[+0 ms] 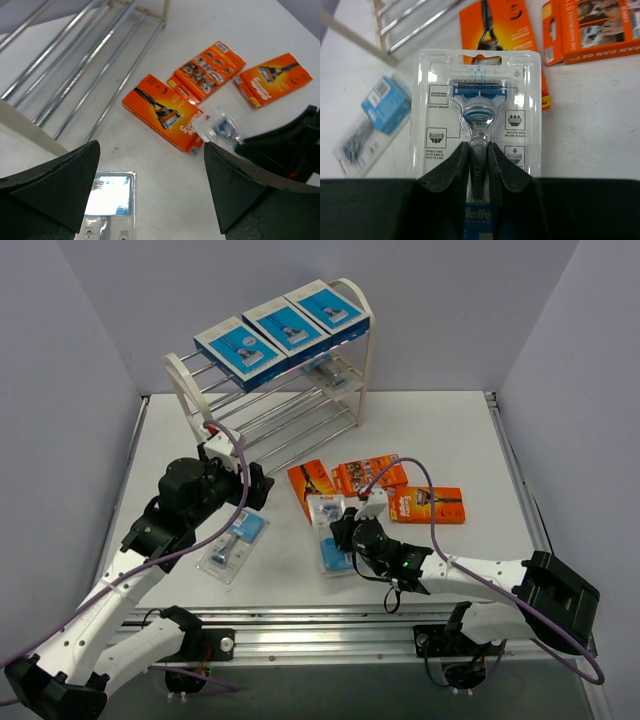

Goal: Place and organize the shaving razors onto the shelf
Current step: Pass the shaving razor from the right arm to the left

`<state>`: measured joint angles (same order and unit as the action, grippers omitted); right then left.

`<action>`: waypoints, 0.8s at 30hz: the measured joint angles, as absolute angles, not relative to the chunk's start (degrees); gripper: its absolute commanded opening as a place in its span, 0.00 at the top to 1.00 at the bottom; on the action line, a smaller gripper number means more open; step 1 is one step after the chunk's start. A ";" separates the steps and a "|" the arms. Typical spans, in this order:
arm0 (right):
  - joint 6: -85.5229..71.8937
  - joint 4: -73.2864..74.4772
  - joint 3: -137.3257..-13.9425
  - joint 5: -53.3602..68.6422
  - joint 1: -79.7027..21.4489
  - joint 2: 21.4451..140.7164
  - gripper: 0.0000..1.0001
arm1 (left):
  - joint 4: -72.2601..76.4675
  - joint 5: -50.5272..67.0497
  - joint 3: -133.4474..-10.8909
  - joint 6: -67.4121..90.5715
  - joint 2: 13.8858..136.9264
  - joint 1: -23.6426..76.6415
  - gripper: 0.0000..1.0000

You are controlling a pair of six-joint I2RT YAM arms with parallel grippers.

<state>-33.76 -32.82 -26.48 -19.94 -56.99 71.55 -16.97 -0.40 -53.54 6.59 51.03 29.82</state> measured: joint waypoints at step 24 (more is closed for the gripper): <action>-72.38 -34.52 -33.89 -49.80 -60.12 68.88 1.00 | -16.93 19.90 -54.50 6.76 59.46 39.35 0.06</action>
